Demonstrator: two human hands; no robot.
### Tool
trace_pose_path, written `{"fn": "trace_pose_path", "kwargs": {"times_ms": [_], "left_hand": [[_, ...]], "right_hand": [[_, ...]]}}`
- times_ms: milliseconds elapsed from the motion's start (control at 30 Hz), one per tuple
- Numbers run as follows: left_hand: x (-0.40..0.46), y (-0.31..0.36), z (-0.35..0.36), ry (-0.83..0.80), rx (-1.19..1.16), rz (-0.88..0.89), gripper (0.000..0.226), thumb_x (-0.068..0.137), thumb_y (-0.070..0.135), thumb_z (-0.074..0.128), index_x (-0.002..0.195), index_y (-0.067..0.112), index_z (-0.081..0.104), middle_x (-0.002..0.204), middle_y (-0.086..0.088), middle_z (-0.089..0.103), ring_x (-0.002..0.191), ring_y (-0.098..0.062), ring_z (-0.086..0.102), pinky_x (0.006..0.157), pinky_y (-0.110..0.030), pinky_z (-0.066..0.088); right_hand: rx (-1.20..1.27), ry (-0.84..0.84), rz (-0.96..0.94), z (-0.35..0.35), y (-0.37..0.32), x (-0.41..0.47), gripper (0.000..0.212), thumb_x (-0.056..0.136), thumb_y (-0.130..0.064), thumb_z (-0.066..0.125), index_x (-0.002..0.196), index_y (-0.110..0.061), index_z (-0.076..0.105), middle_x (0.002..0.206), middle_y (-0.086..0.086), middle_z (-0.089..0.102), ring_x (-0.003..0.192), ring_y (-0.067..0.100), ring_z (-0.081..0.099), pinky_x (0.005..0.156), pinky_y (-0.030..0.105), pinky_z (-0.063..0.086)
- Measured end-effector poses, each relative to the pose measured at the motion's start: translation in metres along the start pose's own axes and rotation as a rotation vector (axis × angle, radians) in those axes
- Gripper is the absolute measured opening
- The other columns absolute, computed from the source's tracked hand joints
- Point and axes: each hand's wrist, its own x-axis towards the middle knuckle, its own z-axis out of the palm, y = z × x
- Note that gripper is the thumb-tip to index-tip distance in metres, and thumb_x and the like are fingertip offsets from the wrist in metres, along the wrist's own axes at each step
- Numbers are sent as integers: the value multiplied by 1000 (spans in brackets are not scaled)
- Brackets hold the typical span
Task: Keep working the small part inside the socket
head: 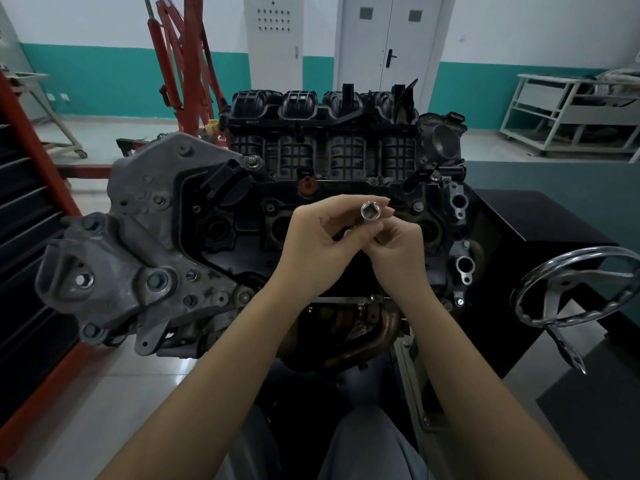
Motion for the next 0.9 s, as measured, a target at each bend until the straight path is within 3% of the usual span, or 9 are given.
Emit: {"fn": "trace_pose_path", "kwargs": {"times_ms": [133, 367, 567, 767, 900], "left_hand": [[2, -1, 2, 81, 119, 5, 24, 78, 1, 76, 99, 12, 72, 91, 2, 73, 90, -10, 70, 84, -28, 56], [1, 2, -3, -41, -3, -35, 28, 85, -6, 66, 112, 4, 68, 100, -9, 74, 99, -18, 70, 92, -35, 55], [0, 1, -1, 75, 141, 3, 19, 78, 1, 76, 95, 8, 74, 90, -1, 74, 89, -10, 70, 84, -30, 57], [-2, 4, -3, -65, 13, -22, 29, 84, -7, 67, 109, 9, 68, 100, -3, 72, 99, -13, 70, 89, -28, 54], [0, 3, -1, 45, 140, -11, 25, 75, 0, 79, 97, 11, 73, 90, 2, 73, 89, -8, 70, 83, -26, 56]], "right_hand": [[-1, 11, -2, 0, 5, 0, 17, 83, -1, 69, 95, -13, 73, 86, -7, 74, 87, 12, 70, 78, 27, 53], [-13, -4, -4, 2, 4, -1, 27, 83, -4, 65, 85, -31, 67, 78, -24, 70, 78, -4, 67, 69, 11, 48], [-5, 29, -6, 1, 8, -1, 17, 82, 0, 71, 96, -9, 72, 89, -2, 74, 88, 16, 70, 79, 30, 55], [-32, -21, 0, 1, 4, 0, 28, 82, 3, 66, 90, -24, 67, 78, -24, 70, 78, -3, 67, 69, 11, 47], [-5, 18, 12, 2, 5, 0, 17, 79, 3, 71, 87, -11, 74, 80, -3, 74, 80, 14, 70, 72, 28, 55]]}}
